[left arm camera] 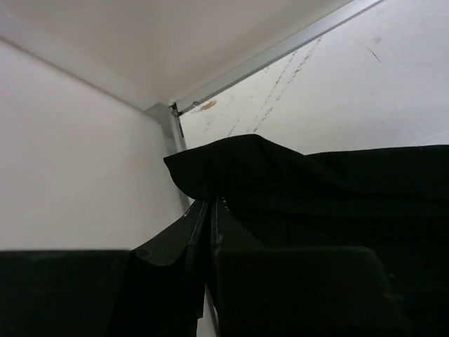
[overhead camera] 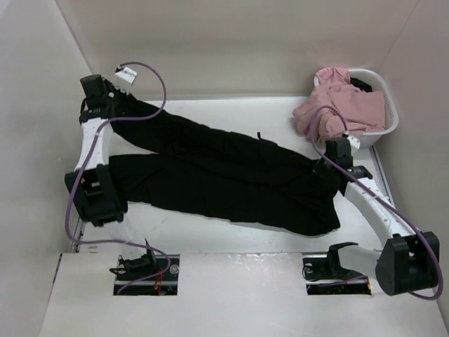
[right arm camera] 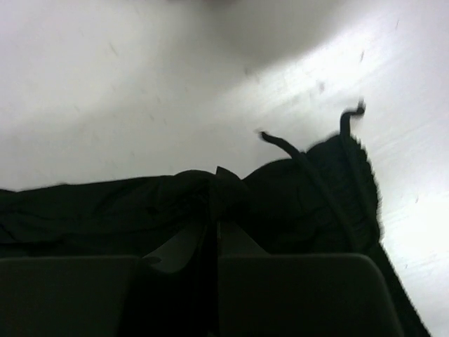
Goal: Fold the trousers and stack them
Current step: Fold the trousers
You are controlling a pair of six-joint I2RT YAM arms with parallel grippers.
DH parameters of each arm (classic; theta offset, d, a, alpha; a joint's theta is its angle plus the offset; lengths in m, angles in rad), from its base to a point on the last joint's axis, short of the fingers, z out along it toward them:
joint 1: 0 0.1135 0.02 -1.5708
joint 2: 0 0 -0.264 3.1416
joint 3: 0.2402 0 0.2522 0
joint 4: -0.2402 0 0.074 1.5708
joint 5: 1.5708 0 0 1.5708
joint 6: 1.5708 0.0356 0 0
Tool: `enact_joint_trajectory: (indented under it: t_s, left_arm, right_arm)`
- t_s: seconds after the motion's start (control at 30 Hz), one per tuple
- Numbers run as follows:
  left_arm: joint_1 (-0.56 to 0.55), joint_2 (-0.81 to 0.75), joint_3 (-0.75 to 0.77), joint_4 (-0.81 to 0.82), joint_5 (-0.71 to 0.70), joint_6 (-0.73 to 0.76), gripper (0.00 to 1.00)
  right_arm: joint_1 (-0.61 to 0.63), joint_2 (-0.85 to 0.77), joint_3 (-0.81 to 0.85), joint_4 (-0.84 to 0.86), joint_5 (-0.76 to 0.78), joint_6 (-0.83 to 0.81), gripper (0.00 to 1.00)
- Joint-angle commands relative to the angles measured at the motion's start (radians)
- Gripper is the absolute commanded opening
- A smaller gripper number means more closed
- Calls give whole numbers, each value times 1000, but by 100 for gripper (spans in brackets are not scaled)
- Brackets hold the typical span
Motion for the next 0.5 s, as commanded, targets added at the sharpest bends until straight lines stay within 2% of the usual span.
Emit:
enact_joint_trajectory:
  t_s: [0.0,0.03,0.07,0.17,0.2,0.33,0.47]
  left_arm:
    - [-3,-104,-243,58,-7,142,0]
    - [12,-136,-319,76,-12,154,0]
    - [29,-161,-385,95,-16,156,0]
    - [75,-207,-529,130,-26,155,0]
    - [84,-218,-558,139,-30,153,0]
    - [113,-249,-614,161,-38,133,0]
    - [136,-258,-645,167,-39,124,0]
  right_arm:
    - [106,-13,-73,-36,20,121,1]
    - [145,-5,-88,-36,20,149,4]
    - [191,12,-105,-36,14,181,14]
    - [271,48,-117,-65,-37,240,51]
    - [277,30,-113,-72,-49,244,58]
    - [248,-149,-65,-97,-45,194,74]
    - [54,-192,14,-169,-42,114,89]
